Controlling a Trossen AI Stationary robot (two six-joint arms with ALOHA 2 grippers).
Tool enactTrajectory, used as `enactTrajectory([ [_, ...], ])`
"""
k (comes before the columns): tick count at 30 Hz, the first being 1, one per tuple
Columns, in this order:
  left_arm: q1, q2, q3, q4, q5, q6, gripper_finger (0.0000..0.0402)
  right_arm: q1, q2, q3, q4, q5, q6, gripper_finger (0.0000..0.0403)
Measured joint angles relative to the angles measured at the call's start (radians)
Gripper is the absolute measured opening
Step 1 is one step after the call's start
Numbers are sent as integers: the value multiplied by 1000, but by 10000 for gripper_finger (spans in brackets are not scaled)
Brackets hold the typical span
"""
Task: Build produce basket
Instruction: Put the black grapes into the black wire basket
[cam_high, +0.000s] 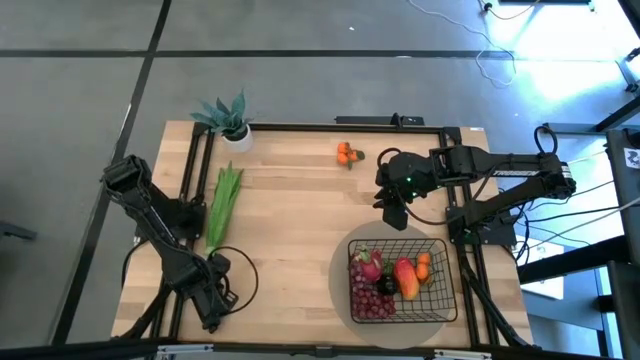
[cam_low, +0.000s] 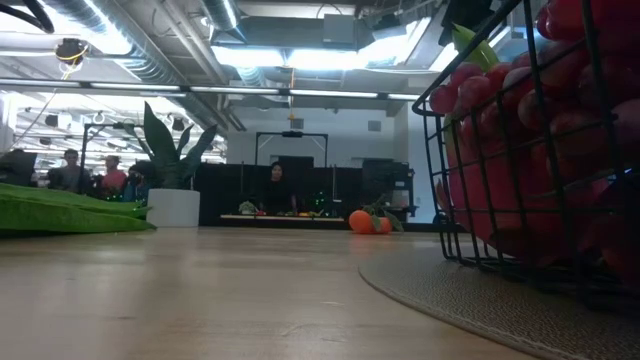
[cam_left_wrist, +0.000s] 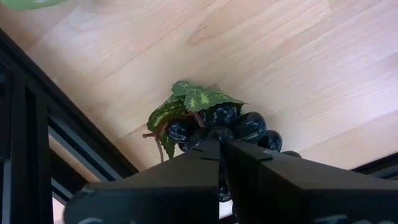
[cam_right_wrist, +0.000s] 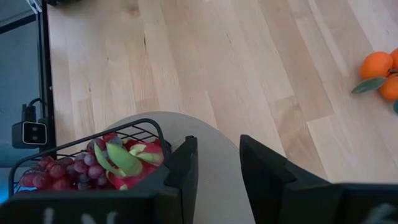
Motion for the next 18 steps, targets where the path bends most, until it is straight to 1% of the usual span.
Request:
enactTrajectory([
  [4,0,-13,1,9,-18,39,0,0,0,0,0,0,-5,105],
  [7,1,-42,26,-11,-62,71,0,0,0,0,0,0,-5,105],
  [10,17,-53,72,-70,-102,112,0,0,0,0,0,0,-6,105],
  [14,40,-55,144,-152,-121,210,0,0,0,0,-13,-4,-7,101],
  [18,69,-55,191,-169,-161,322,0,0,0,0,-20,-69,-5,95],
])
